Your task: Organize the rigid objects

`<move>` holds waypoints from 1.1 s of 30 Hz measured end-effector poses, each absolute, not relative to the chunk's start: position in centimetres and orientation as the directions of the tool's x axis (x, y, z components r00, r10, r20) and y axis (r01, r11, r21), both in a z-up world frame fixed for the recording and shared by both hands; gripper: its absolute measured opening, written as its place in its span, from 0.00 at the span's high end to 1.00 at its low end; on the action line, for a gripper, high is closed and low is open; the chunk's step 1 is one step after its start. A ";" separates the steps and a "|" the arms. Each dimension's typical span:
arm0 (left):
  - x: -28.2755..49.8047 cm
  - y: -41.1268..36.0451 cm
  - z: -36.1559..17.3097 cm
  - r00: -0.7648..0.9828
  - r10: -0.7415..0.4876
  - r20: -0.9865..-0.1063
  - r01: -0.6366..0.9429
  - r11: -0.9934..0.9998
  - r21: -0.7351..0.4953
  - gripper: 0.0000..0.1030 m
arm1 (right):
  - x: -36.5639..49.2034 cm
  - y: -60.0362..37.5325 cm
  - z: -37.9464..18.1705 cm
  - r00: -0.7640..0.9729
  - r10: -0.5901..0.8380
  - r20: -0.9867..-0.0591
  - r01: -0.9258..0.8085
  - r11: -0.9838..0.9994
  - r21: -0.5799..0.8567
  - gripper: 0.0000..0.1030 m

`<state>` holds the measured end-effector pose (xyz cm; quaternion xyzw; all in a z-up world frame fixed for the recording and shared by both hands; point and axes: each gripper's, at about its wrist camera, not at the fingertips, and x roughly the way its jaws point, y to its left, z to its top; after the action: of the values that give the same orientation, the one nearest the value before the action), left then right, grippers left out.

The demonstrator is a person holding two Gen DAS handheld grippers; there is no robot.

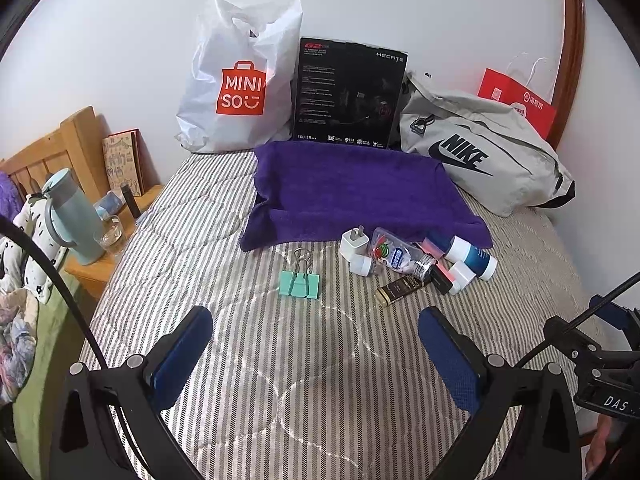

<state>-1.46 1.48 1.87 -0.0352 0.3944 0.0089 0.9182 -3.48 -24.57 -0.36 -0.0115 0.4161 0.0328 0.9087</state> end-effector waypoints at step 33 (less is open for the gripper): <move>9.0 3.4 -8.9 0.561 -0.027 -0.828 0.008 1.000 -0.028 0.31 | 5.2 -29.2 -7.8 0.535 0.004 -0.845 -0.010 1.000 -0.002 0.02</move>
<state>8.97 3.41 -8.94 -0.0105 0.4686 -0.0099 0.8833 5.23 -29.16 -7.80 -0.0034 0.4824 0.0041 0.8760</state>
